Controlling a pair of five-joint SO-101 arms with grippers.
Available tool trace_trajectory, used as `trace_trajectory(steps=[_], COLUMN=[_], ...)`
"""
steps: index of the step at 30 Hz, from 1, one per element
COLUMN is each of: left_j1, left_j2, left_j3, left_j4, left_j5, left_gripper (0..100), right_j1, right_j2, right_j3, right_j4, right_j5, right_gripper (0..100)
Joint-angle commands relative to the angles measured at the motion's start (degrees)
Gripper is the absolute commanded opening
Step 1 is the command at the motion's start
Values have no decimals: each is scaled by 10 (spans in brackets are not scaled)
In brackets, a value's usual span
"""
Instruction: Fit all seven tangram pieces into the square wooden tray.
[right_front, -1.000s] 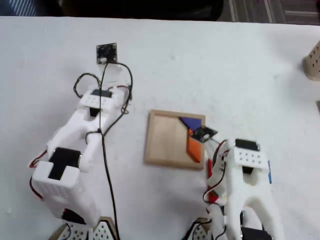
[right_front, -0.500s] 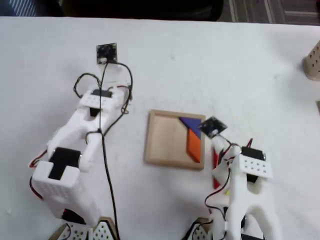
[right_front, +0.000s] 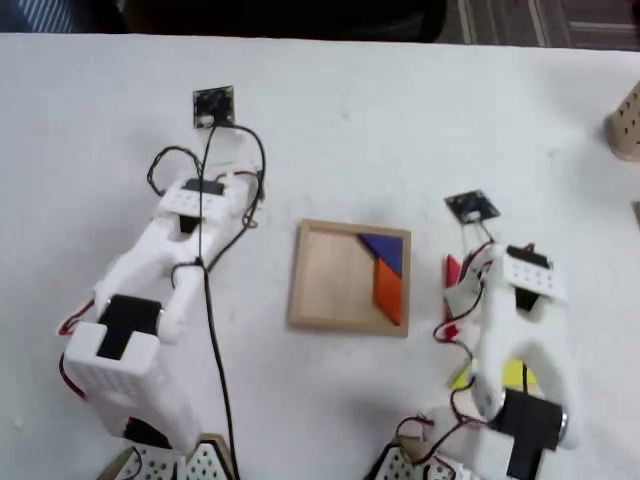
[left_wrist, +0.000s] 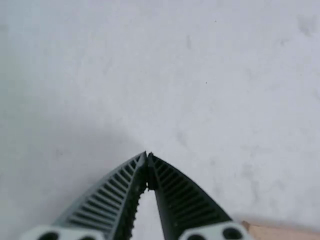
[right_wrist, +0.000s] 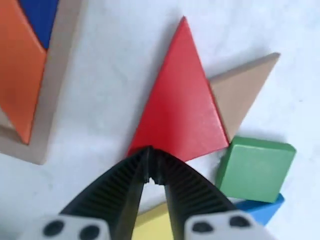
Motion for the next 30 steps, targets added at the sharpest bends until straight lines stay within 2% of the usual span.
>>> trace_trajectory(steps=[1, 6, 13, 19, 23, 30], left_j1=[1, 1, 1, 1, 1, 1], left_j2=[-4, -3, -3, -2, -2, -2], left_j3=[-34, -35, -36, -34, -33, -33], left_j4=[3, 3, 3, 3, 3, 3], left_j5=[-4, -4, -4, -4, -4, -4], left_gripper=[23, 23, 23, 23, 23, 23], right_j1=[7, 7, -21, 0, -25, -13], right_j2=[1, -29, -29, -15, 48, 138], right_j3=[-59, -94, -128, -108, -105, -164], right_j4=[45, 67, 51, -27, -106, -41], right_j5=[-45, -136, -332, -373, -393, -391], right_gripper=[21, 40, 204, 191, 191, 191])
